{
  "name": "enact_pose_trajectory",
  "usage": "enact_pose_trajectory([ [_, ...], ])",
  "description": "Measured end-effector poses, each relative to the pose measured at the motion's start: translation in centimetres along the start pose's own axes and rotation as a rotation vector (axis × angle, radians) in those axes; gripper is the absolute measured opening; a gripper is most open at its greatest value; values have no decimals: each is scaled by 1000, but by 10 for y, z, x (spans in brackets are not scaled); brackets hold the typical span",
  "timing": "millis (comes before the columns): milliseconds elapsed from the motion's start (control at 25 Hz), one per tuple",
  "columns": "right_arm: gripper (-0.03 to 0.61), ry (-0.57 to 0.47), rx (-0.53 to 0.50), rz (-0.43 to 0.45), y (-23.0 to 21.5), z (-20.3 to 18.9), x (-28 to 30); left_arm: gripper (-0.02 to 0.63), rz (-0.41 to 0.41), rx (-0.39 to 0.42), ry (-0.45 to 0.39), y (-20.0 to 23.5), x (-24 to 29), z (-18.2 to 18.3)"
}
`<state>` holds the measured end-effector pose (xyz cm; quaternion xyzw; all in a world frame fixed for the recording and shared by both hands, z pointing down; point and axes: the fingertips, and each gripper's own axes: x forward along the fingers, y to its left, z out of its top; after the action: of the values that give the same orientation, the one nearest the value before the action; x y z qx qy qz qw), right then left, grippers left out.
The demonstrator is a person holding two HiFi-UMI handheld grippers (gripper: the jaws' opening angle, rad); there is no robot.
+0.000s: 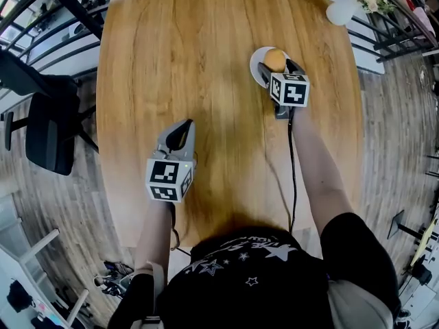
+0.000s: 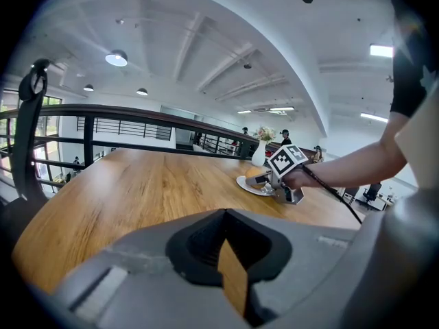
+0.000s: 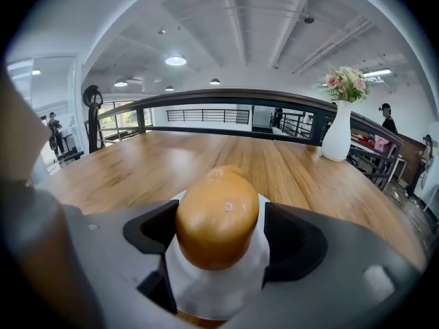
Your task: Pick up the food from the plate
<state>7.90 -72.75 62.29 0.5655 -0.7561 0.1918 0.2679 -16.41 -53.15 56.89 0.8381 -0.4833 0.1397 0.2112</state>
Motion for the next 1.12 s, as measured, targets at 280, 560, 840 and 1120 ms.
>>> enact_pose_trajectory([
  [280,367,20,-35,-1,-1,1,0,2,-1,1,-4,-2,-3,-1],
  [560,362,35,-81,24,6,3,-4,2,5,0,-6,-2,-7,-3],
  [840,360,2,-75,22,10,16,-24,2,22,3,-25,-5,-23,0],
  [1120,360,-37,-78,42,16,28,-56,2,44,10,-53,-12,-46,8],
])
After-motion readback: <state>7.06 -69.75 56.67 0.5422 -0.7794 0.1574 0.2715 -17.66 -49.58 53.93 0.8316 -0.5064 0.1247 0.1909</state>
